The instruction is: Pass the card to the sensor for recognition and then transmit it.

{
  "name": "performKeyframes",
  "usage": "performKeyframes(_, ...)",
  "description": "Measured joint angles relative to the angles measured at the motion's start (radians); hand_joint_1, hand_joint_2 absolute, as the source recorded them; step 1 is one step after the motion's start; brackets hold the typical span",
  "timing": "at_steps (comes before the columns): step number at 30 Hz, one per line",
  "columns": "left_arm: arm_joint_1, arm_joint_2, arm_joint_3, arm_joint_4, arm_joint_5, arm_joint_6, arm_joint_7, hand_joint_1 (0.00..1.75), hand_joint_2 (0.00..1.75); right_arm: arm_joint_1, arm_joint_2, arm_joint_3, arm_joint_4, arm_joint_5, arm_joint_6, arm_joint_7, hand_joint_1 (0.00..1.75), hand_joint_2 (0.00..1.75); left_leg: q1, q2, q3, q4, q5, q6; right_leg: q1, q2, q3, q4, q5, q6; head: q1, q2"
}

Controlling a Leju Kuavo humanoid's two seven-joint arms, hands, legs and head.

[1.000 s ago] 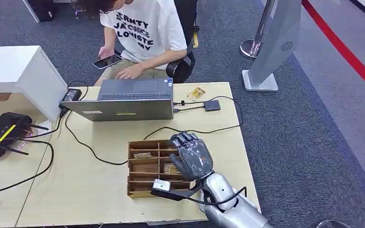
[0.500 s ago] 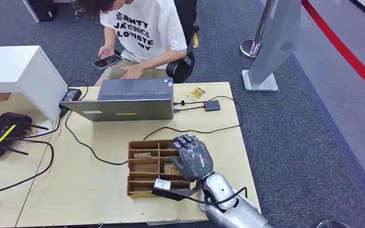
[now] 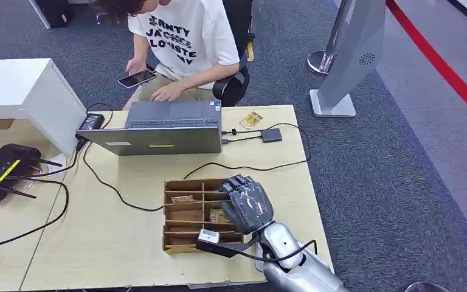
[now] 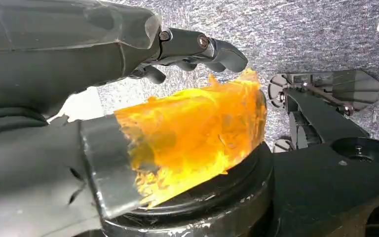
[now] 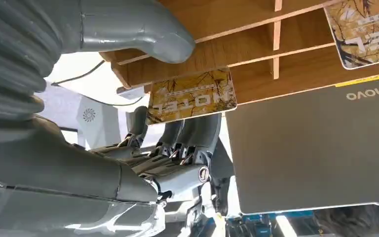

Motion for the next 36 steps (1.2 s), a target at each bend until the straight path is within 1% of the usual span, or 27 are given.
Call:
performKeyframes(1,0.000,0.000,0.000,0.000,0.000,0.000,0.000,0.00,0.00,0.000,0.000,0.000,0.000,0.000,0.000,0.000,0.91,1.75,0.000,0.000,0.000,0.000,0.000,0.000,0.000,0.000,0.000,0.000,0.000,0.000,0.000,0.000)
performKeyframes(2,0.000,0.000,0.000,0.000,0.000,0.000,0.000,0.00,0.00,0.000,0.000,0.000,0.002,-0.001,0.001,0.001,0.89,1.75,0.000,0.000,0.000,0.000,0.000,0.000,0.000,0.000,0.000,0.000,0.000,0.000,0.000,0.000)
performKeyframes(3,0.000,0.000,0.000,0.000,0.000,0.000,0.000,0.00,0.00,0.000,0.000,0.000,0.003,-0.002,0.003,0.003,0.91,1.75,0.000,0.000,0.000,0.000,0.000,0.000,0.000,0.000,0.000,0.000,0.000,0.000,0.000,0.000)
performKeyframes(5,0.000,0.000,0.000,0.000,0.000,0.000,0.000,0.00,0.00,0.000,0.000,0.000,0.003,-0.002,0.003,0.006,1.03,1.75,0.000,0.000,0.000,0.000,0.000,0.000,0.000,0.000,0.000,0.000,0.000,0.000,0.000,0.000)
performKeyframes(8,0.000,0.000,0.000,0.000,0.000,0.002,0.000,0.00,0.00,-0.001,0.000,0.000,0.003,-0.004,0.005,0.007,1.03,1.75,0.000,0.000,0.000,0.000,0.000,0.000,0.000,0.000,0.000,0.000,0.000,0.000,0.000,0.000)
performKeyframes(9,0.000,0.000,0.000,0.000,0.000,0.002,0.000,0.00,0.00,-0.002,0.000,0.000,0.003,-0.006,0.005,0.007,1.12,1.75,0.000,0.000,0.000,0.000,0.000,0.000,0.000,0.000,0.000,0.000,0.000,0.000,0.000,0.000)
performKeyframes(10,0.000,0.000,0.000,0.000,0.000,0.002,0.000,0.00,0.00,-0.003,0.000,0.000,0.003,-0.006,0.006,0.008,1.26,1.75,0.000,0.000,0.000,0.000,0.000,0.000,0.000,0.000,0.000,0.000,0.000,0.000,0.000,0.000)
performKeyframes(11,0.000,0.000,0.000,0.000,0.000,0.002,0.000,0.00,0.00,-0.004,0.000,0.000,0.003,-0.006,0.006,0.008,1.34,1.75,0.000,0.000,0.000,0.000,0.000,0.000,0.000,0.000,0.000,0.000,0.000,0.000,0.000,0.000)
performKeyframes(14,0.000,0.000,0.000,0.000,0.000,0.002,0.000,0.00,0.00,-0.007,0.000,0.000,0.004,-0.006,0.006,0.008,1.43,1.75,0.000,0.000,0.000,0.000,0.000,0.000,0.000,0.000,0.000,0.000,0.000,0.000,0.000,0.000)
performKeyframes(15,0.000,0.000,0.000,0.000,0.000,0.002,0.000,0.00,0.00,-0.009,0.000,0.000,0.004,-0.007,0.006,0.009,1.41,1.75,0.000,0.000,0.000,0.000,0.000,0.000,0.000,0.000,0.000,0.000,0.000,0.000,0.000,0.000)
performKeyframes(16,0.000,0.000,0.000,0.000,0.000,0.002,0.000,0.00,0.00,-0.010,0.000,0.000,0.004,-0.007,0.007,0.009,1.45,1.75,0.000,0.000,0.000,0.000,0.000,0.000,0.000,0.000,0.000,0.000,0.000,0.000,0.000,0.000)
performKeyframes(17,0.000,0.000,0.000,0.000,0.000,0.002,0.000,0.00,0.00,-0.011,0.000,-0.001,0.004,-0.007,0.008,0.009,1.41,1.75,0.000,0.000,0.000,0.000,0.000,0.000,0.000,0.000,0.000,0.000,0.000,0.000,0.000,0.000)
performKeyframes(29,0.000,0.000,0.000,0.000,0.000,0.005,0.000,0.00,0.00,-0.012,0.000,-0.001,0.004,-0.007,0.011,0.010,1.43,1.75,0.000,0.000,0.000,0.000,0.000,0.000,0.000,0.000,0.000,0.000,0.000,0.000,0.000,0.000)
performKeyframes(30,0.000,0.000,0.000,0.000,0.000,0.005,0.000,0.00,0.00,-0.012,0.000,-0.001,0.004,-0.008,0.011,0.010,1.40,1.75,0.000,0.000,0.000,0.000,0.000,0.000,0.000,0.000,0.000,0.000,0.000,0.000,0.000,0.000)
performKeyframes(31,0.000,0.000,0.000,0.000,0.000,0.005,0.000,0.00,0.00,-0.012,-0.001,-0.001,0.004,-0.008,0.011,0.010,1.43,1.75,0.000,0.000,0.000,0.000,0.000,0.000,0.000,0.000,0.000,0.000,0.000,0.000,0.000,0.000)
performKeyframes(32,0.000,0.000,0.000,0.000,0.000,0.005,0.000,0.00,0.00,-0.012,-0.001,-0.001,0.004,-0.008,0.012,0.010,1.43,1.75,0.000,0.000,0.000,0.000,0.000,0.000,0.000,0.000,0.000,0.000,0.000,0.000,0.000,0.000)
performKeyframes(33,0.000,0.000,0.000,0.000,0.000,0.005,0.000,0.00,0.00,-0.012,0.000,-0.001,0.004,-0.008,0.013,0.010,1.48,1.75,0.000,0.000,0.000,0.000,0.000,0.000,0.000,0.000,0.000,0.000,0.000,0.000,0.000,0.000)
performKeyframes(35,0.000,0.000,0.000,0.000,0.000,0.005,0.000,0.00,0.00,-0.012,-0.001,-0.002,0.004,-0.008,0.014,0.010,1.48,1.75,0.000,0.000,0.000,0.000,0.000,0.000,0.000,0.000,0.000,0.000,0.000,0.000,0.000,0.000)
performKeyframes(36,0.000,0.000,0.000,0.000,0.000,0.005,0.000,0.00,0.00,-0.012,0.000,-0.002,0.004,-0.008,0.014,0.010,1.55,1.75,0.000,0.000,0.000,0.000,0.000,0.000,0.000,0.000,0.000,0.000,0.000,0.000,0.000,0.000)
